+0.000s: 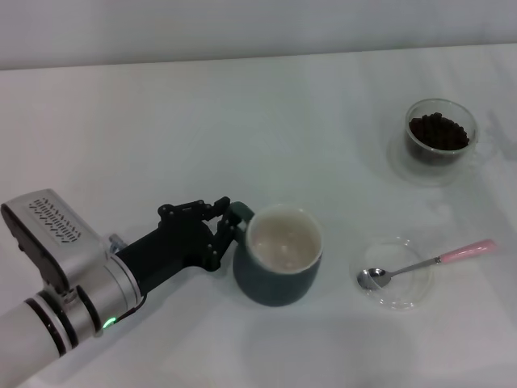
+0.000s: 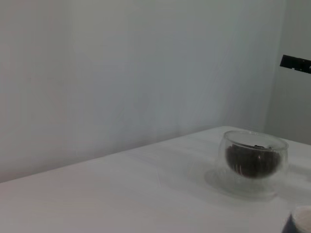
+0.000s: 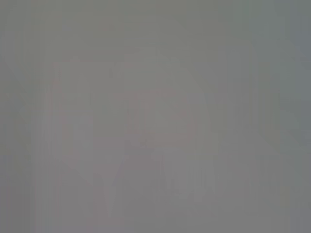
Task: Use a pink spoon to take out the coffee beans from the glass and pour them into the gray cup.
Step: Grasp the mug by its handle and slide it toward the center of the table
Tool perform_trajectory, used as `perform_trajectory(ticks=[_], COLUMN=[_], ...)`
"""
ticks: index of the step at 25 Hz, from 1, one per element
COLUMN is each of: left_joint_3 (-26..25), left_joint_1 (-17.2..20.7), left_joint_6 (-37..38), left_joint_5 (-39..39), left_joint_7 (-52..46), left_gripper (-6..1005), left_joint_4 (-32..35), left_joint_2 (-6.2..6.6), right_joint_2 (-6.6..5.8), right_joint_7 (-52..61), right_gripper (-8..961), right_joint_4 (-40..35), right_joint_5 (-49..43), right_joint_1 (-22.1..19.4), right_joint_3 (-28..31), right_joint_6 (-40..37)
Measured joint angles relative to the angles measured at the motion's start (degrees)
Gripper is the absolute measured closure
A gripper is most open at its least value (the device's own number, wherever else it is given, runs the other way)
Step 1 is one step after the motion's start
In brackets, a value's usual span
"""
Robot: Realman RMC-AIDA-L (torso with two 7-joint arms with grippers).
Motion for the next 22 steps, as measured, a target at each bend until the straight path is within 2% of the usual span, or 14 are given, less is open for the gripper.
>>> perform_trajectory(ticks=[16,22], left_joint_3=[-0.30,-0.35], left_joint_1=[1.69,4.76], left_joint_6=[-0.52,-2.36], left_joint_5=[-0.14,-0.15], left_joint_7=[0.45,2.93], left_gripper=[554,557], left_joint_4=[-0.09,-0.17], left_joint_2=[0.01,0.10], right_joint_2=[0.00,0.00], right_joint_7=[-0.35,-0.29], right_gripper=[83,84], right_joint_4=[0.18,0.27], right_joint_5=[-0.02,-0.01], right_joint_1=[-0.19,-0.21], right_joint_3=[-0.01,-0.09], right_joint_6=[-0.63,-0.66])
